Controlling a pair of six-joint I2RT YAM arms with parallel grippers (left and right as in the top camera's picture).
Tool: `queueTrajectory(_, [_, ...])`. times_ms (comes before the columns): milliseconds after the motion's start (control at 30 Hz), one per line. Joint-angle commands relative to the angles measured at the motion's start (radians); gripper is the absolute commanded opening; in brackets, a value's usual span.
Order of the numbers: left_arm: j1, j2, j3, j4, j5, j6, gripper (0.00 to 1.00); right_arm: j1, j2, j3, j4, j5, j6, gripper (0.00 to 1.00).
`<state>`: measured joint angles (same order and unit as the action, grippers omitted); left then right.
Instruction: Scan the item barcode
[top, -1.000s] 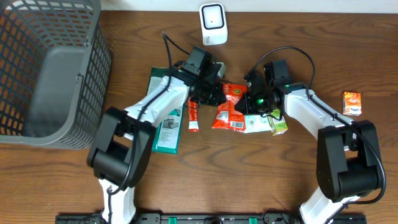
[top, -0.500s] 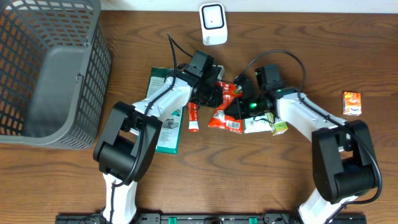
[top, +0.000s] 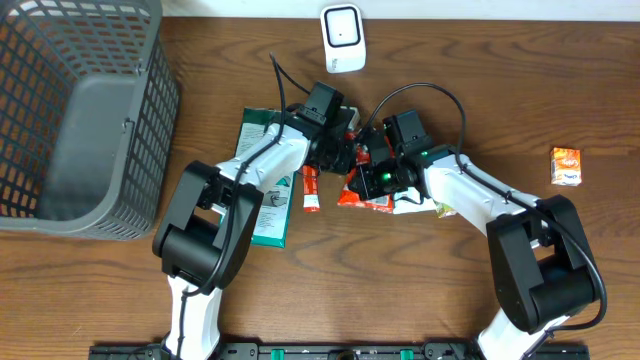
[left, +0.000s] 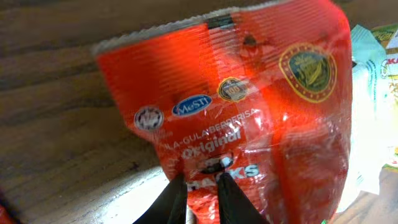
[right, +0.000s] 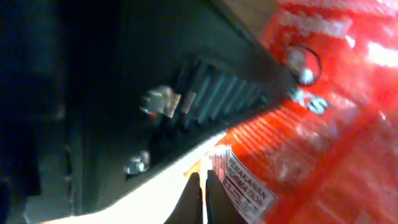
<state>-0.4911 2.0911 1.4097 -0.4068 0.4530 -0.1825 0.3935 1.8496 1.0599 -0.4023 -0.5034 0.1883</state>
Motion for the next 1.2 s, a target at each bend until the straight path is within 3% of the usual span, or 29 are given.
queueTrajectory(0, [0.001, 0.002, -0.002, 0.005, -0.021, 0.01, 0.19, 0.007, -0.001, -0.009, -0.063, 0.088, 0.055, 0.01])
queueTrajectory(333, [0.002, 0.002, -0.002, 0.009, -0.051, 0.01, 0.19, 0.008, -0.001, -0.01, -0.212, 0.076, 0.032, 0.01])
queueTrajectory(533, [0.009, -0.002, 0.001, 0.009, -0.055, 0.029, 0.2, -0.009, -0.021, 0.015, -0.229, -0.066, -0.041, 0.03])
queueTrajectory(733, [0.026, -0.05, 0.003, 0.009, -0.054, 0.029, 0.36, -0.075, -0.11, 0.043, -0.241, -0.081, -0.09, 0.06])
queueTrajectory(967, [0.016, -0.148, 0.003, -0.033, -0.053, 0.005, 0.43, -0.186, -0.128, 0.043, -0.218, -0.032, -0.093, 0.15])
queueTrajectory(1167, [-0.024, -0.143, -0.008, -0.147, -0.043, 0.002, 0.43, -0.211, -0.08, 0.043, -0.179, -0.023, -0.093, 0.18])
